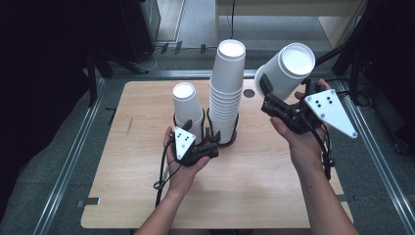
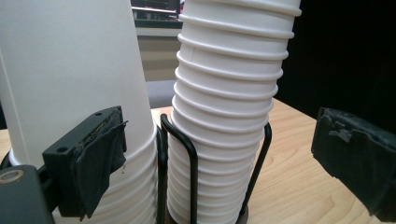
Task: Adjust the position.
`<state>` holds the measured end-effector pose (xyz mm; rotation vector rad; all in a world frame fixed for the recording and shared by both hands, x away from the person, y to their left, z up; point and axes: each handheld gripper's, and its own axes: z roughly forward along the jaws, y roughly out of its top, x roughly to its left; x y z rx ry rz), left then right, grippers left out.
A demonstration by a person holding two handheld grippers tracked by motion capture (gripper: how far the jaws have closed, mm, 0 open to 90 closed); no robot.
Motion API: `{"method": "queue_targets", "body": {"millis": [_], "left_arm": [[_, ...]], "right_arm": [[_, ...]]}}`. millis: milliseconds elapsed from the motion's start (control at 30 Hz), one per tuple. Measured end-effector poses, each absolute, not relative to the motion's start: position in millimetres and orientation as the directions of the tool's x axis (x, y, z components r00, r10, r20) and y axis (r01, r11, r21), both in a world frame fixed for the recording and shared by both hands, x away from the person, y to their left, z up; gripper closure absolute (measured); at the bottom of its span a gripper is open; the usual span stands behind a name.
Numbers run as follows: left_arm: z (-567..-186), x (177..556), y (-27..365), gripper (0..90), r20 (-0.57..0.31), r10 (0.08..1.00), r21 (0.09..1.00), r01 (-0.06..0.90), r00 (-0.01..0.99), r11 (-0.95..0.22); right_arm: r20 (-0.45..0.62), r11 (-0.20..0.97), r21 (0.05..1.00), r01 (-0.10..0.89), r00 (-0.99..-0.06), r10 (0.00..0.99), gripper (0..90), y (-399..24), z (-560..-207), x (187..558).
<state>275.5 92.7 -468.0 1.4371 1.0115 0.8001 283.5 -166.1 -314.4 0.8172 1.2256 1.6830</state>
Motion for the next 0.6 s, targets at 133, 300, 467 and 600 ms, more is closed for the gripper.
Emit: {"method": "queue_targets", "body": {"millis": [133, 300, 467, 600], "left_arm": [[-467.5, 271.3, 93.7, 3.3, -0.073, 0.914, 0.99, 0.141, 0.4, 0.018], [-464.9, 264.4, 97.4, 3.3, -0.073, 0.913, 0.99, 0.141, 0.401, 0.017], [-465.6, 256.9, 100.8, 3.3, -0.083, 0.911, 0.989, 0.145, 0.405, 0.026], [-470.5, 250.8, 102.9, 3.3, -0.088, 0.907, 0.987, 0.161, 0.412, 0.023]], "right_arm": [[0.028, -0.135, 0.959, -0.247, -0.395, 0.918, 15.4, -170.5, -327.4, 280.8], [0.034, -0.133, 0.964, -0.232, -0.386, 0.922, 15.4, -175.1, -340.2, 279.1], [0.036, -0.119, 0.972, -0.204, -0.371, 0.928, 15.4, -179.2, -356.9, 277.5], [0.003, -0.079, 0.978, -0.195, -0.363, 0.932, 15.4, -179.8, -370.8, 273.4]]}}
